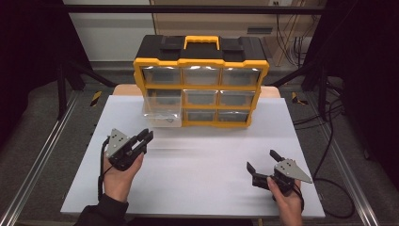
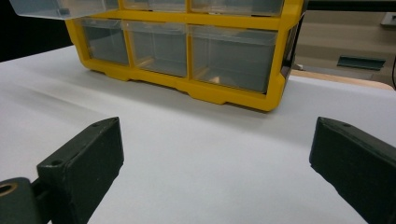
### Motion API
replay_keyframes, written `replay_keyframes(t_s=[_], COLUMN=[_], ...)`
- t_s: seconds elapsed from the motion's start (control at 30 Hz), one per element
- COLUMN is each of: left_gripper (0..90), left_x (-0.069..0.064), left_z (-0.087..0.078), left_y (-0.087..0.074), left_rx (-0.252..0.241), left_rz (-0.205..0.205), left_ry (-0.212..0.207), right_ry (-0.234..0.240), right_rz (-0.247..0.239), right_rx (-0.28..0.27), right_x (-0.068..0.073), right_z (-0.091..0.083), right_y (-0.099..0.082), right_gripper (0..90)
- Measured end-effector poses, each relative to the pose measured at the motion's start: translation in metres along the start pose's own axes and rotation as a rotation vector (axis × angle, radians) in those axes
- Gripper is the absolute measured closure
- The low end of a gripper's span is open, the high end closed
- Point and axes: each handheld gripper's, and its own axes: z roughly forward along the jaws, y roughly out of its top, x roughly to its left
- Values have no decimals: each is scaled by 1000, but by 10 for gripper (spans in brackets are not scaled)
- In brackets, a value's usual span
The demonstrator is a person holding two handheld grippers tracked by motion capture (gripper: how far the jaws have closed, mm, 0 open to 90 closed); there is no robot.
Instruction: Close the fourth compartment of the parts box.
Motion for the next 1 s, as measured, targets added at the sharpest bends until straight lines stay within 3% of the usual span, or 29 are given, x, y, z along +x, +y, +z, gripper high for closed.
replay_keyframes(t_s=[0.13, 0.2, 0.27, 0.47, 0.7, 1.0], left_gripper=[896, 900, 900, 900, 900, 900], left_x=[-3, -2, -1, -2, -2, 1], left_z=[11, 20, 28, 48, 56, 70], left_y=[1, 2, 5, 8, 10, 16], left_rx=[-7, 8, 9, 23, 3, 17], left_rz=[7, 5, -23, 3, -18, -10], left_ry=[17, 33, 41, 86, 126, 135], right_ry=[5, 5, 6, 2, 15, 15], right_rz=[5, 6, 8, 11, 6, 9], right_rx=[-4, -4, -6, -2, -2, -4], right_x=[0, 0, 0, 1, 3, 2], right_z=[0, 0, 0, -1, 0, -1], right_y=[0, 0, 0, 1, 1, 1], right_gripper=[32, 32, 32, 27, 23, 23])
